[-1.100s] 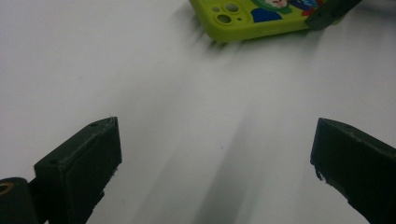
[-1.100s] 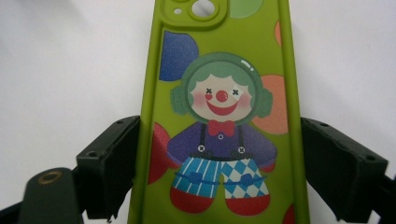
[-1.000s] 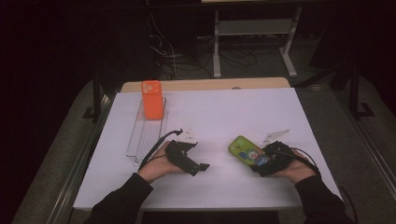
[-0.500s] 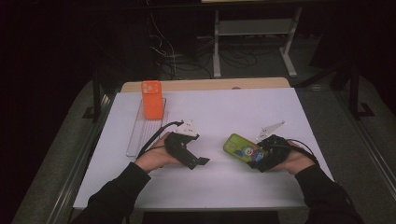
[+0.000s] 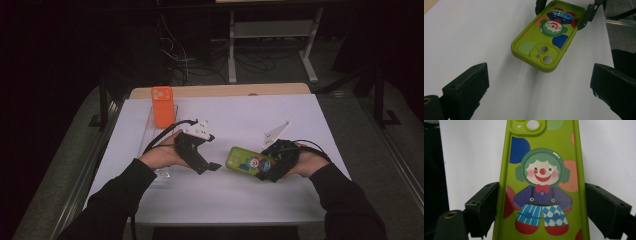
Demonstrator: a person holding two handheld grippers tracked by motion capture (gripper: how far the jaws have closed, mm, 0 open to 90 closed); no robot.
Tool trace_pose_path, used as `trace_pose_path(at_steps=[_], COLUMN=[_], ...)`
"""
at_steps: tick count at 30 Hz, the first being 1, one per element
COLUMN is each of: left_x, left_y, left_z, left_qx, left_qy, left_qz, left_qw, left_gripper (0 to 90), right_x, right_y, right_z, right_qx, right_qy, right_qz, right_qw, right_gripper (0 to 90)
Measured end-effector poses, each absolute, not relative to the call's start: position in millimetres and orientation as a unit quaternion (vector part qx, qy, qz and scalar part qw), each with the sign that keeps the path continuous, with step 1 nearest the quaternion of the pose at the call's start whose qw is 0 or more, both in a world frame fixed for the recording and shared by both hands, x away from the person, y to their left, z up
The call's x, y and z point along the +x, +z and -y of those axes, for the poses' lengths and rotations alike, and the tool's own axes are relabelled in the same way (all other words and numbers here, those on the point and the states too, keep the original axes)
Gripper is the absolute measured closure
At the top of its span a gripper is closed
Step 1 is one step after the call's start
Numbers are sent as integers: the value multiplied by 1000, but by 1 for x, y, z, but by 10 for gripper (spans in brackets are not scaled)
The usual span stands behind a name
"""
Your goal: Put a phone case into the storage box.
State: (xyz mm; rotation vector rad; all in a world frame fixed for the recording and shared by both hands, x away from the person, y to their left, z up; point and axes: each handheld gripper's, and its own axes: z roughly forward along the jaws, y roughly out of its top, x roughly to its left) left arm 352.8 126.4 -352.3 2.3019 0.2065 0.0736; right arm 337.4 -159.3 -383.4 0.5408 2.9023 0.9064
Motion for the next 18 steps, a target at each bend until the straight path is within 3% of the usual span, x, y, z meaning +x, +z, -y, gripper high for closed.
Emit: trace_pose_path(at_steps=[18], left_x=[358], left_y=[-356], left_z=[-114], left_qx=[927], left_qy=[0], left_qz=[-8], left_qw=[374], left_gripper=[14], right_x=[353], right_y=[-359], right_z=[104], right_qx=[69], right_qy=[278], right_qz=[-958], right_qw=[2], right_gripper=[148])
